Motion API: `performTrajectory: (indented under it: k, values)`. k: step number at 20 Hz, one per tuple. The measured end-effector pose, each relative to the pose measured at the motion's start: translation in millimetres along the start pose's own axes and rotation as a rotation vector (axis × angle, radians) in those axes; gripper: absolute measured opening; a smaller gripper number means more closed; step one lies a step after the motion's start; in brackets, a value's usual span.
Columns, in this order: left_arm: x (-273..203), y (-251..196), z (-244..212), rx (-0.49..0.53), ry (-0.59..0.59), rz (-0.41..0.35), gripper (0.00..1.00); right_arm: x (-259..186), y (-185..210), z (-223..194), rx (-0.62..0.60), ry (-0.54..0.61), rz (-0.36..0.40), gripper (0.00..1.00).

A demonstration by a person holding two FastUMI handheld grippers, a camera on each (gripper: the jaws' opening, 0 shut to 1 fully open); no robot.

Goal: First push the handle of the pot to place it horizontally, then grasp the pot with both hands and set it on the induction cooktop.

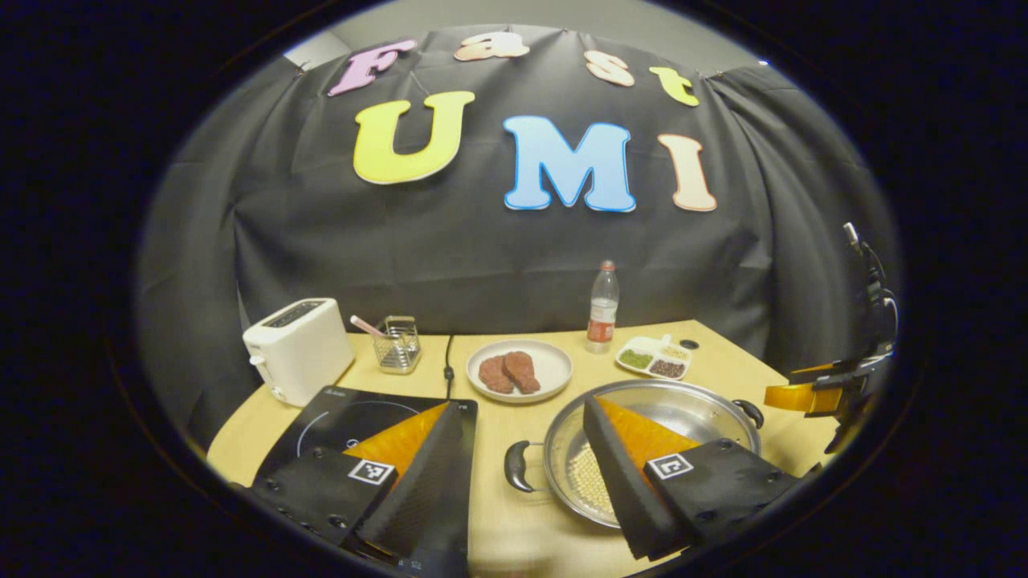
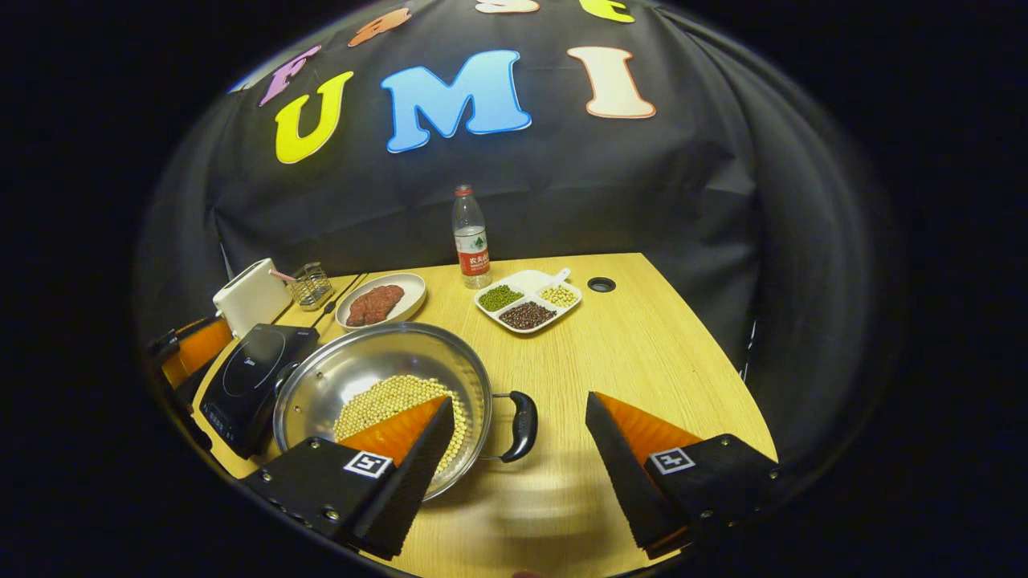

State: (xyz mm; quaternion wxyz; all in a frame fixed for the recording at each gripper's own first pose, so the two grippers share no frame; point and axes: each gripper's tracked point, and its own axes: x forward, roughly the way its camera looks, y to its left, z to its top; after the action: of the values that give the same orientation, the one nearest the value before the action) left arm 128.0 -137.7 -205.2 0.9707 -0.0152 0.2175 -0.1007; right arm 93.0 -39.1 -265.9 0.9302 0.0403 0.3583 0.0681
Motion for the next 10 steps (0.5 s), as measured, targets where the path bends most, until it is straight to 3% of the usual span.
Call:
performTrajectory:
  k: [7, 9, 10]
  values:
    - [39.3, -4.3, -50.1, -0.016, 0.159, -0.035, 1.00, 17.8, 7.8, -14.0, -0.007, 0.045, -0.002, 1.00]
    - [49.0, -4.0, -64.4, -0.020, 0.199, -0.039, 0.94, 24.8, 6.7, -19.8, -0.005, 0.063, -0.008, 1.00]
    - [53.9, -3.9, -69.8, -0.021, 0.220, -0.037, 0.99, 27.9, 6.0, -22.6, -0.004, 0.072, -0.011, 1.00]
